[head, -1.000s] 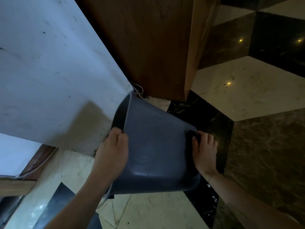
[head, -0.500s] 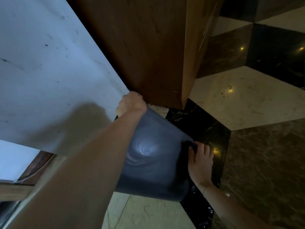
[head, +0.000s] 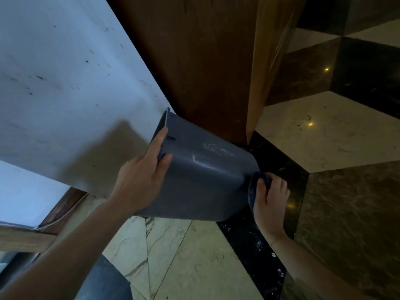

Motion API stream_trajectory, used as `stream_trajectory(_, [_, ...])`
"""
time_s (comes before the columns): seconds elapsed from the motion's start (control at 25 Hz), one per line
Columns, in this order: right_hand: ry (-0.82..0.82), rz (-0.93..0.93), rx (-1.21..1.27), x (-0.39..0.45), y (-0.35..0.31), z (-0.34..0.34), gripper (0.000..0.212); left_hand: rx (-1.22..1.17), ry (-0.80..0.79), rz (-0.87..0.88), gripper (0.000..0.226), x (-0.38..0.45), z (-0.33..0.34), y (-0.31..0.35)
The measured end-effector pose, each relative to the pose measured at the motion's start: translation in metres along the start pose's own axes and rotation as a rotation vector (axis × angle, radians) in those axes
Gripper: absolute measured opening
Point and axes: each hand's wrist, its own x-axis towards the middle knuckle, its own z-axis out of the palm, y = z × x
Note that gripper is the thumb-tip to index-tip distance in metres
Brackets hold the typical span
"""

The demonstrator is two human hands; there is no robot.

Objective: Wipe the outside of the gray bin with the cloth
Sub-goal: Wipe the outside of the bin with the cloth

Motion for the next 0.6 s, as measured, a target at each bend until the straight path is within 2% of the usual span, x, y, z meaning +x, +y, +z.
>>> stream_trajectory(0.12, [0.016,-0.029,0.035,0.003,-0.009,-0.001,0.024,-0.224,0.038,-0.104,0.034,-0.006,-0.003,-0.006])
stream_trajectory(0.24, [0.012,-0.045,0.038,0.000,-0.017,0.000,0.031,-0.517,0.123,-0.368,0.014,0.016,0.002,0.002])
stream_trajectory(0.28, [-0.001,-0.047,0.023,-0.003,-0.020,0.001,0.031,-0.539,0.103,-0.421,0.016,0.025,0.002,0.004])
stream_trajectory(0.36, [-0.007,-0.053,-0.027,-0.006,-0.023,0.003,0.028,-0.522,-0.016,-0.411,0.033,0.037,0.004,0.008])
stream_trajectory(0.52, [-0.007,-0.072,-0.121,0.000,-0.024,0.002,0.025,-0.374,-0.222,-0.229,0.056,0.047,0.005,-0.001])
stream_trajectory(0.6, [-0.051,-0.061,-0.140,0.008,-0.029,0.001,0.027,-0.501,-0.289,-0.220,0.056,0.049,0.003,-0.004])
